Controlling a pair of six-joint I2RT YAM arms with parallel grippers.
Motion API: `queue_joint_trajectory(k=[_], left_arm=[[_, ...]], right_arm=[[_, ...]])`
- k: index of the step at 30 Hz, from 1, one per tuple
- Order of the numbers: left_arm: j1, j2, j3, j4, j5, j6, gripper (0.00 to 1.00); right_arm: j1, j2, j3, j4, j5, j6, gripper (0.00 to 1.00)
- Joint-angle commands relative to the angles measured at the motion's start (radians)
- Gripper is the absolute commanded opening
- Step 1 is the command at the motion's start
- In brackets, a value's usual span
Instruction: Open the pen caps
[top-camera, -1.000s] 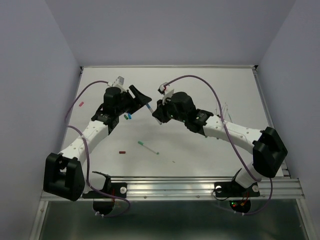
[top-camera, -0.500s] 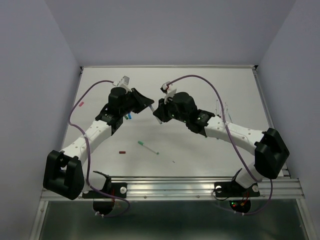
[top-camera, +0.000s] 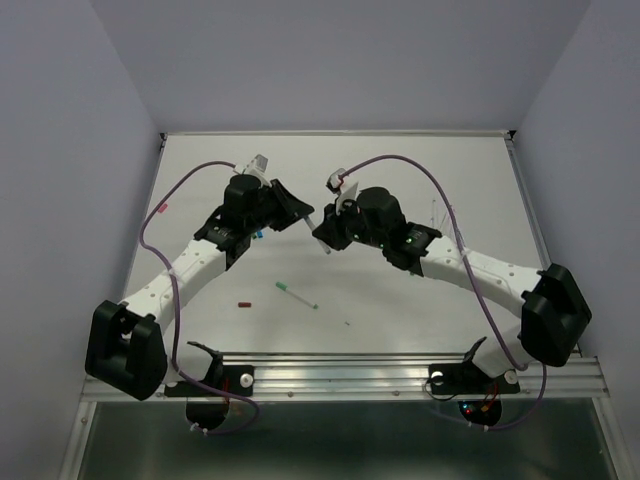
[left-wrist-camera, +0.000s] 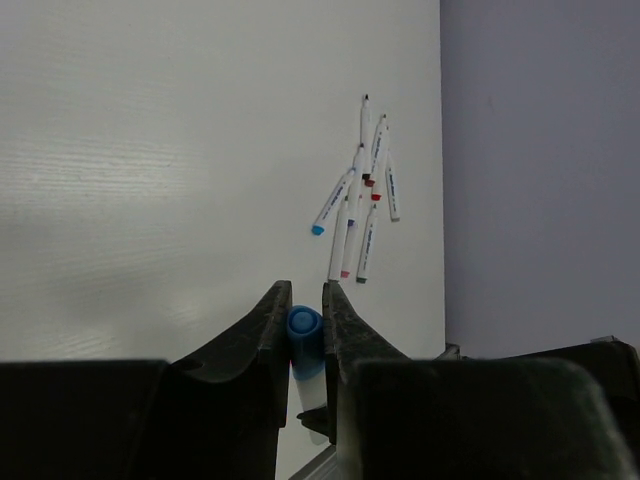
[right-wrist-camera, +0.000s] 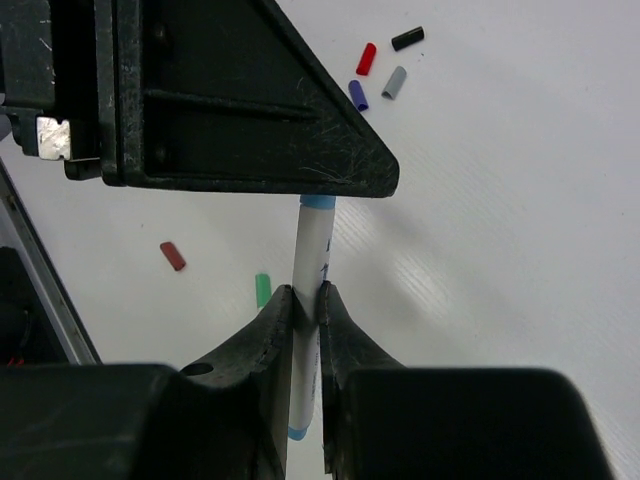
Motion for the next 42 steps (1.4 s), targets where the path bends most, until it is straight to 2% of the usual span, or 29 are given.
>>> queue_joint_trajectory(k=[1, 6, 11, 14, 16, 17, 18, 20, 22, 23, 24, 29, 36, 42], left_arm=[[0.022, -0.028, 0.092, 0.051, -0.185, 0.044, 0.00], [0.023, -0.024, 0.113, 0.057, -0.271, 0.044, 0.00], [0.022, 0.012, 0.146, 0.039, -0.286, 0.039, 0.00], [0.023, 0.010, 0.158, 0.014, -0.383, 0.024, 0.00], [0.023, 0.010, 0.170, 0.007, -0.426, 0.021, 0.00], [0.023, 0.010, 0.176, 0.002, -0.421, 0.024, 0.00], [0.023, 0.012, 0.181, 0.003, -0.395, 0.024, 0.00], [0.022, 0.012, 0.175, 0.019, -0.360, 0.029, 0.00], [0.022, 0.007, 0.152, 0.020, -0.326, 0.026, 0.00], [0.022, 0.002, 0.141, 0.025, -0.317, 0.027, 0.00], [0.022, -0.002, 0.130, 0.029, -0.305, 0.026, 0.00], [0.005, -0.031, 0.066, 0.059, -0.225, 0.006, 0.00], [-0.040, -0.051, 0.045, 0.066, -0.220, -0.011, 0.00], [-0.047, -0.074, 0.029, 0.076, -0.214, -0.023, 0.00]], right_arm=[[0.021, -0.074, -0.077, -0.097, -0.218, -0.036, 0.01], [0.021, -0.111, -0.126, -0.107, -0.247, -0.022, 0.01], [0.021, -0.134, -0.193, -0.063, -0.266, 0.000, 0.01], [0.031, -0.136, -0.195, -0.115, -0.289, -0.016, 0.01], [0.043, -0.146, -0.224, -0.092, -0.289, 0.001, 0.01], [0.043, -0.150, -0.233, -0.086, -0.277, 0.003, 0.01], [0.043, -0.160, -0.238, -0.083, -0.170, 0.032, 0.01], [0.043, -0.177, -0.235, -0.062, -0.079, 0.036, 0.09], [0.043, -0.196, -0.195, -0.063, 0.008, 0.030, 0.25], [0.043, -0.202, -0.181, -0.063, 0.030, 0.026, 0.45], [0.043, -0.206, -0.164, -0.063, 0.051, 0.018, 0.55], [0.043, -0.138, -0.014, -0.063, 0.145, -0.066, 0.62], [0.043, 0.050, 0.175, -0.065, 0.139, -0.126, 0.63], [0.043, 0.148, 0.271, -0.091, 0.172, -0.137, 0.56]])
